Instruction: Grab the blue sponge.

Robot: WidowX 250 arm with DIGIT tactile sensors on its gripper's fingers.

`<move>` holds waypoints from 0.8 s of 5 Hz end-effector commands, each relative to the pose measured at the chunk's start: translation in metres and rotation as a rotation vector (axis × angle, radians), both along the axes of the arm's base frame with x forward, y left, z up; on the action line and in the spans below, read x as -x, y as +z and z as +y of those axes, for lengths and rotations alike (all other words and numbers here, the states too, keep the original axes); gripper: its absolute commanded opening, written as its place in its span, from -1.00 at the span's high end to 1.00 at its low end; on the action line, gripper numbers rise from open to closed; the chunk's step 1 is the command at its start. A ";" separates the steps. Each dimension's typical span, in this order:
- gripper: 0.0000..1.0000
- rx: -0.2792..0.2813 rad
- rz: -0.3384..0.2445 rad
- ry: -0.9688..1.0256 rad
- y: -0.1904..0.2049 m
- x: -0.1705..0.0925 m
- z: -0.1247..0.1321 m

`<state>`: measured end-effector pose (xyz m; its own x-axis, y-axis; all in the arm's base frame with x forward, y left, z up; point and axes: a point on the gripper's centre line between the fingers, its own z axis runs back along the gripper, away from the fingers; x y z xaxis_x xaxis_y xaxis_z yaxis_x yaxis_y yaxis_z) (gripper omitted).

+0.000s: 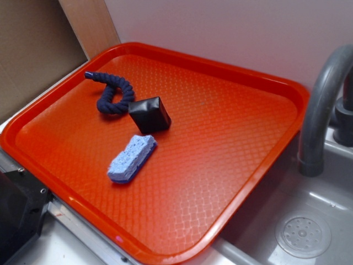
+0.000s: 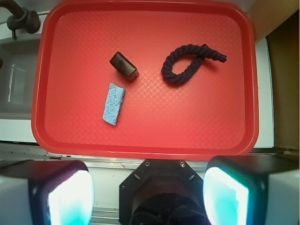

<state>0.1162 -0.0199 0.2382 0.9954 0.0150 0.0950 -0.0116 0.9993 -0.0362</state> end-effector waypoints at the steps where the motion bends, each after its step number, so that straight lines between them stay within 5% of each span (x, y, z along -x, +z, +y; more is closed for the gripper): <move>1: -1.00 0.000 0.000 0.000 0.000 0.000 0.000; 2: -1.00 0.012 0.054 0.144 -0.011 -0.010 -0.004; 4: -1.00 0.152 0.138 0.531 -0.048 -0.038 -0.019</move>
